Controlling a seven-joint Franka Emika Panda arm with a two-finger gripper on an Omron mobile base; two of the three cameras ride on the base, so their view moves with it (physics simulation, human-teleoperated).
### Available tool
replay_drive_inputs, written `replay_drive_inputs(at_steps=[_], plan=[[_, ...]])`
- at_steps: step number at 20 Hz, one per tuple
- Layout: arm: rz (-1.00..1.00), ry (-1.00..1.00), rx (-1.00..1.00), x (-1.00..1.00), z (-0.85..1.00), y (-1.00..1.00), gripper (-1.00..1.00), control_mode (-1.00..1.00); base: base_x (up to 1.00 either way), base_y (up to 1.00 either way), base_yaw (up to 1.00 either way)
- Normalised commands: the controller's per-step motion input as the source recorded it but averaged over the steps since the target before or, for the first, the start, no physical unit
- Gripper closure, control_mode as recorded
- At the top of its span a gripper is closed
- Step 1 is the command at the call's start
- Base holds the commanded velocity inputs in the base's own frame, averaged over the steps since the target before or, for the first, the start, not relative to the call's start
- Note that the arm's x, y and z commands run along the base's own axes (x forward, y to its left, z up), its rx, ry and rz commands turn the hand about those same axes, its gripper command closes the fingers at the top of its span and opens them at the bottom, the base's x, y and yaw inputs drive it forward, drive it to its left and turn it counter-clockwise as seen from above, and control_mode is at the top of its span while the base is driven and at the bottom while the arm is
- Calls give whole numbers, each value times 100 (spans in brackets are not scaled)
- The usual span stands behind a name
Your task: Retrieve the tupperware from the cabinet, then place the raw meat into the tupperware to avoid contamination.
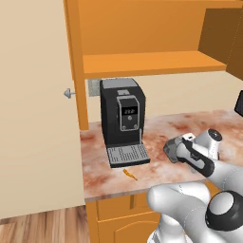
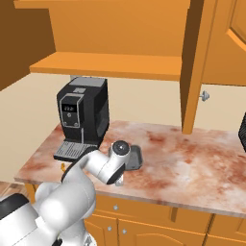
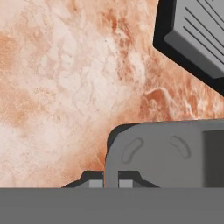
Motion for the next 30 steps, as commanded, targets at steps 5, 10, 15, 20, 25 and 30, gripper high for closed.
replay_drive_inputs(at_steps=[5, 10, 15, 20, 25, 30], plan=[[0, 4, 0, 1, 0, 0, 100, -100, 0, 0, 0], [0, 4, -1, 3, 0, 3, -100, -100, 0, 0, 0], [0, 3, 0, 3, 0, 3, -100, -100, 0, 0, 0], [0, 1, -1, 0, 3, 0, -100, -100, 0, 0, 0], [0, 0, -4, -2, 16, 4, -100, -100, 0, 0, 0], [0, -1, -11, -9, 33, 13, -100, -100, 0, 0, 0]])
